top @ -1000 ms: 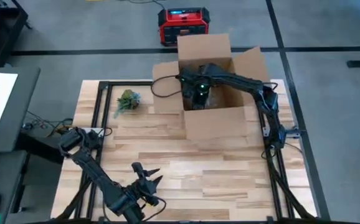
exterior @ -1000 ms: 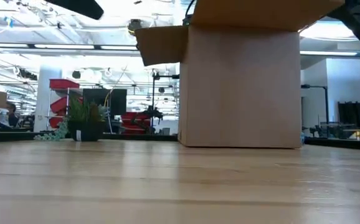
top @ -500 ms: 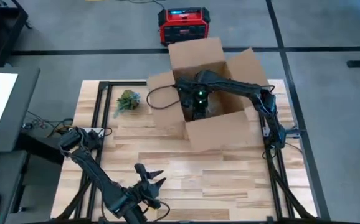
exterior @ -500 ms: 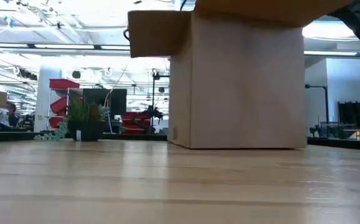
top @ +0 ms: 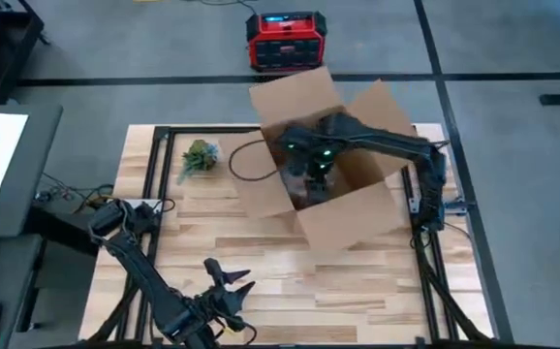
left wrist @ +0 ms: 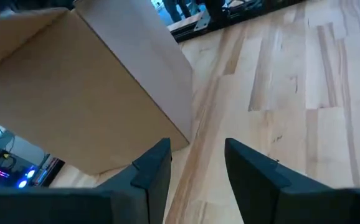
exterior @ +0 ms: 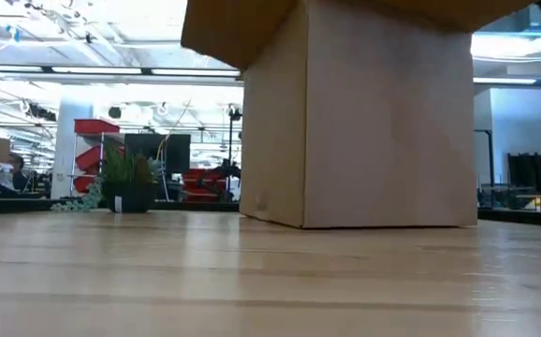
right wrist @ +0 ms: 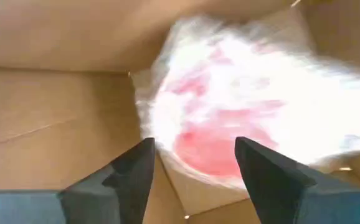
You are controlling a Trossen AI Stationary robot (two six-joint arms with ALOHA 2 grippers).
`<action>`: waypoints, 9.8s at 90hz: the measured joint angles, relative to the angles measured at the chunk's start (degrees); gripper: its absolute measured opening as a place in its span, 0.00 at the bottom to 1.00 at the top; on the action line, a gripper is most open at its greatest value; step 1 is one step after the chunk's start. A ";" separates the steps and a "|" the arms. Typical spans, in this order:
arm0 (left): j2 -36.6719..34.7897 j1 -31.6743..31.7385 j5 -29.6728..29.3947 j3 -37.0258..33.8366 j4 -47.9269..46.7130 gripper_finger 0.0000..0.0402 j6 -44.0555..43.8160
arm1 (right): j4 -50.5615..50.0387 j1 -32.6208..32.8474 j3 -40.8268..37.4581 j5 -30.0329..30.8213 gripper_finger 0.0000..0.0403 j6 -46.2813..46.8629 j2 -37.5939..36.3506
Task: Wrap mug
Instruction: Put the wrapped red mug into the brown cardboard box, then close the brown cardboard box
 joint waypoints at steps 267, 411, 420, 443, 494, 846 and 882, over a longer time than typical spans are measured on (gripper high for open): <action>-2.92 14.69 -5.94 1.79 -13.97 0.00 -2.76 | 25.70 49.68 -51.61 41.60 0.00 47.18 -32.56; -4.49 12.73 -17.58 7.20 -22.29 0.00 -8.48 | -1.07 63.97 -42.90 79.68 0.00 83.24 -23.25; -4.43 12.75 -17.66 8.00 -17.52 0.00 -0.84 | 5.54 63.08 -42.21 79.07 0.00 72.74 -23.27; -4.03 13.78 -11.15 7.65 -7.58 0.00 10.48 | 23.89 60.14 -42.21 67.90 0.00 47.72 -23.51; -3.82 7.71 1.77 12.17 3.08 0.00 16.72 | 25.58 65.92 -36.16 56.92 0.00 47.01 -22.88; 4.39 37.89 15.28 27.55 14.01 0.00 48.78 | 6.61 41.09 -35.16 54.93 0.00 41.97 -38.59; 3.19 31.93 14.30 27.14 16.16 0.00 48.27 | 24.73 38.77 -39.67 54.75 0.00 27.38 -43.45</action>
